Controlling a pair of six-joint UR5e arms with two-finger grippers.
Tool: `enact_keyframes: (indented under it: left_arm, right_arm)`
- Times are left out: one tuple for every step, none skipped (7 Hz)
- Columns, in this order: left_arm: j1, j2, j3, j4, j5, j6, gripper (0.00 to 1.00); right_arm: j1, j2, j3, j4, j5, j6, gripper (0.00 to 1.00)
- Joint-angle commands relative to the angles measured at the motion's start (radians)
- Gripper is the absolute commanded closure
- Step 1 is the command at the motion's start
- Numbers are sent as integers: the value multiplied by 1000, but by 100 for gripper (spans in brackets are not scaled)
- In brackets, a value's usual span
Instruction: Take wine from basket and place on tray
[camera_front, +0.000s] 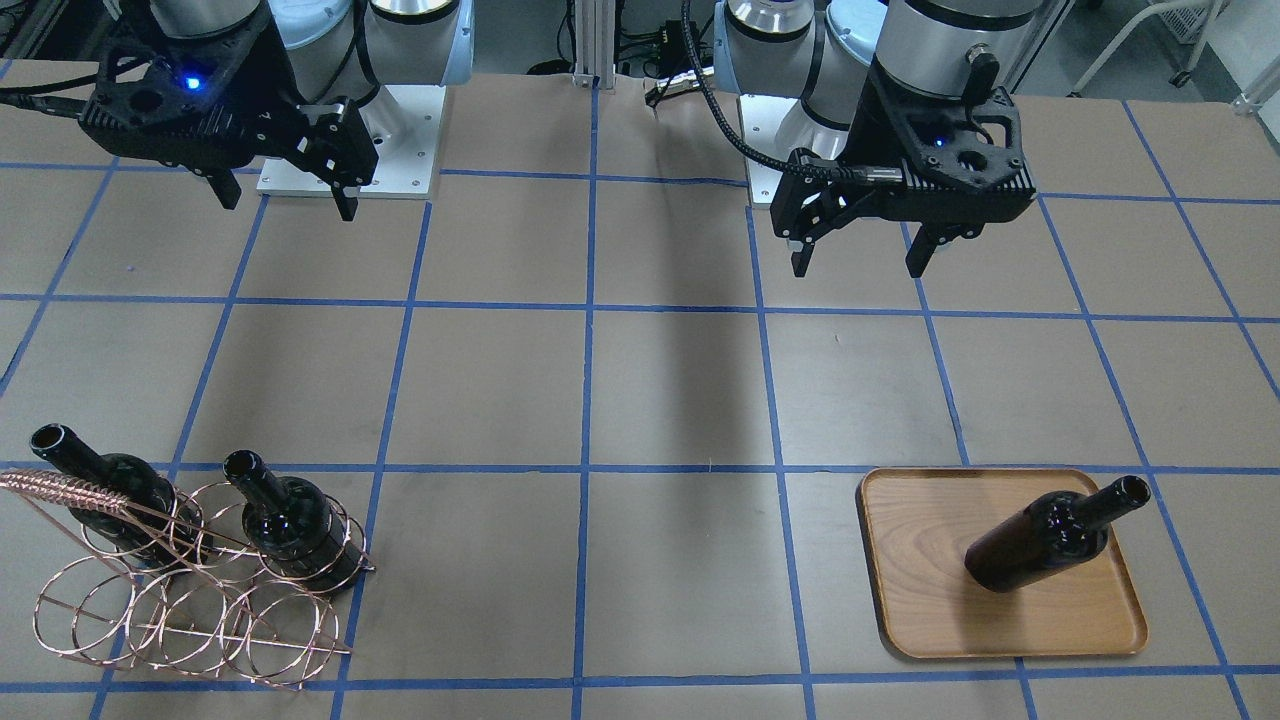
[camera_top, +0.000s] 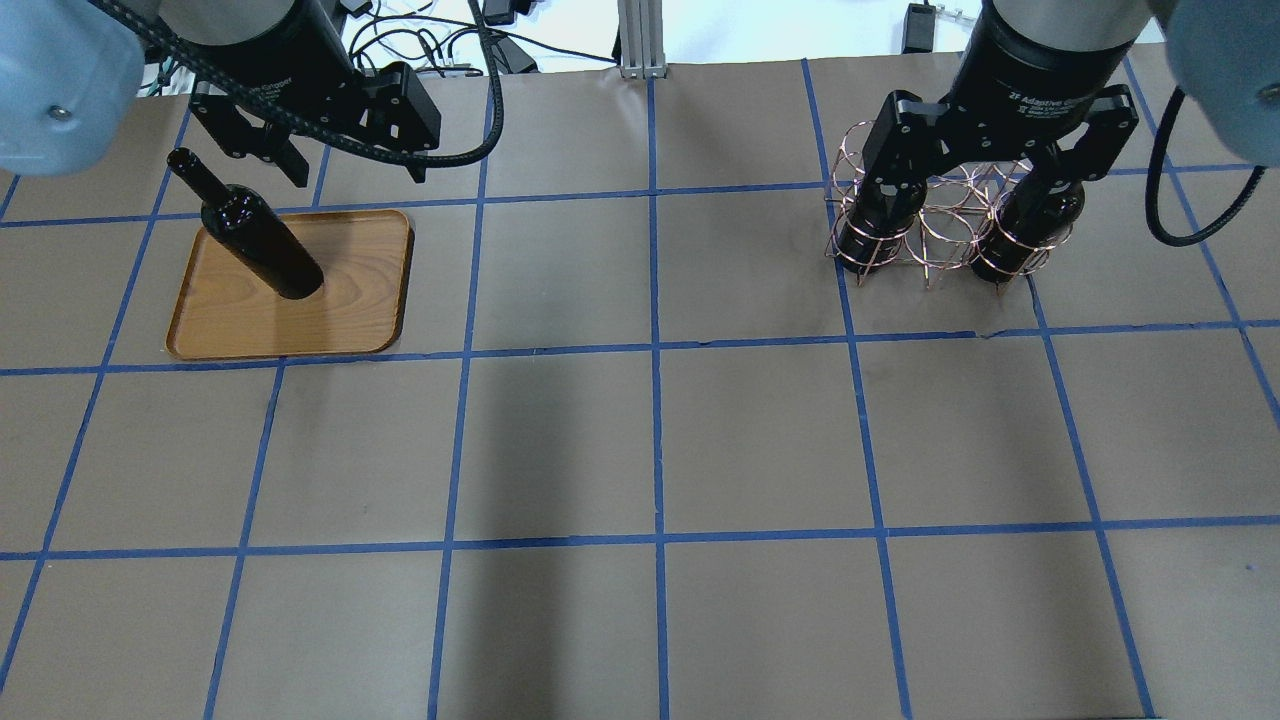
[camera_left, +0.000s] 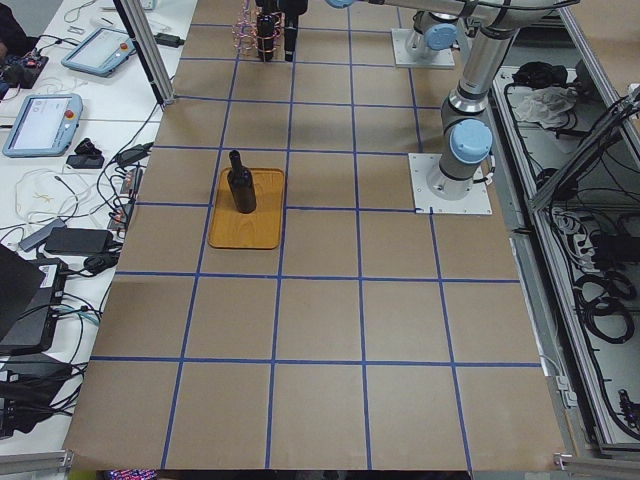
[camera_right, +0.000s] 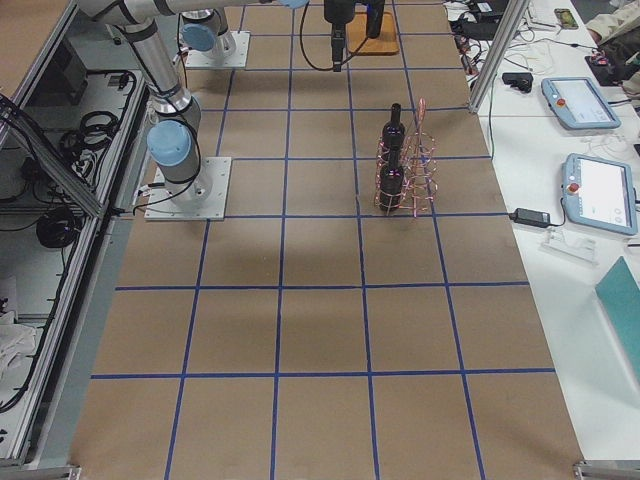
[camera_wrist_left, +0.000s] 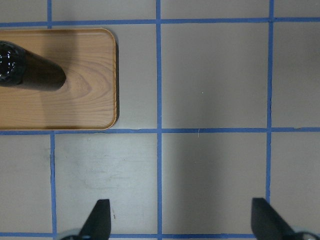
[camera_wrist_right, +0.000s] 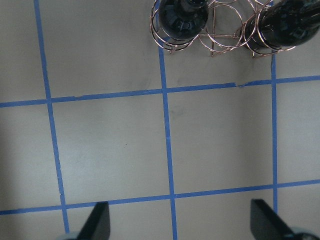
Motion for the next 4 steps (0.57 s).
enact_keyframes:
  left_arm:
    - [1, 8, -3, -2, 8, 0, 0]
    - [1, 8, -3, -4, 5, 0, 0]
    - [1, 10, -5, -6, 8, 0, 0]
    - [1, 11, -5, -9, 9, 0, 0]
  right_arm:
    - [2, -9, -1, -15, -12, 2, 0]
    - [2, 5, -1, -21, -8, -6, 0]
    - [0, 4, -1, -23, -24, -9, 0]
    - [0, -1, -1, -20, -22, -9, 0]
